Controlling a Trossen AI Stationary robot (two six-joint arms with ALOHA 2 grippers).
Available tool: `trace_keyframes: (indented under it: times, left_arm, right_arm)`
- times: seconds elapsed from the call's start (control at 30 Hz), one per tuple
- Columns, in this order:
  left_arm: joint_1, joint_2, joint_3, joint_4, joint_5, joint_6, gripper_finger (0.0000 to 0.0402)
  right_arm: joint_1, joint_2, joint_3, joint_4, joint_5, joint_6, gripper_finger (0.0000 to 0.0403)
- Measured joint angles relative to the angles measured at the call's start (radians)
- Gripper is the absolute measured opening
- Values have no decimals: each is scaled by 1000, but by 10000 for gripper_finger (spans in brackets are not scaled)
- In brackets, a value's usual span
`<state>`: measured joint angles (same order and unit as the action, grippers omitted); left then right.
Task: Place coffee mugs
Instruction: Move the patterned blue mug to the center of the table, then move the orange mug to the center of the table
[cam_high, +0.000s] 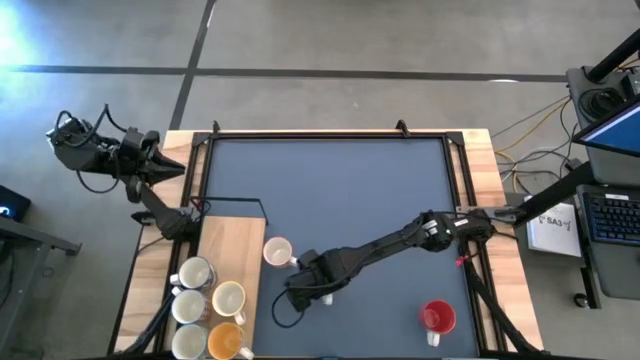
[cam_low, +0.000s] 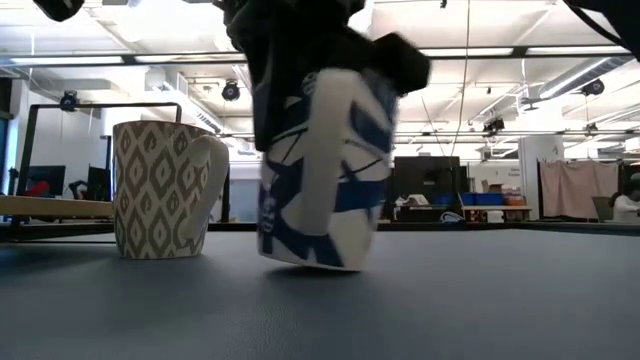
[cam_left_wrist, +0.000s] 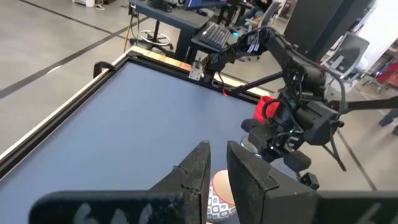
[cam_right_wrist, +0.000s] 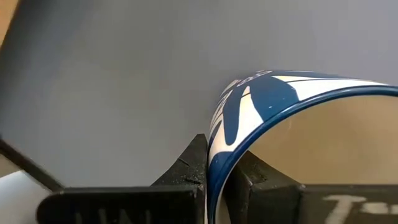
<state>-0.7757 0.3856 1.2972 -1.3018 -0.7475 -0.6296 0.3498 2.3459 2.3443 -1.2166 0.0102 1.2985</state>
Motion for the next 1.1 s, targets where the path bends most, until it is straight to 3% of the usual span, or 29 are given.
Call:
trace_keyframes:
  times: [0.23,0.47,0.87,1.1]
  left_arm:
    - [0,-40,0,0,0,-3,36]
    - [0,-44,0,0,-1,-8,36]
    - [0,-39,0,2,18,-7,36]
    - [0,-39,0,2,32,0,36]
  right_arm:
    - [-33,4,8,111,19,-113,15]
    - [-39,28,12,156,14,-127,16]
    - [-38,39,11,246,-125,-237,82]
    - [-38,35,11,269,-128,-259,91]
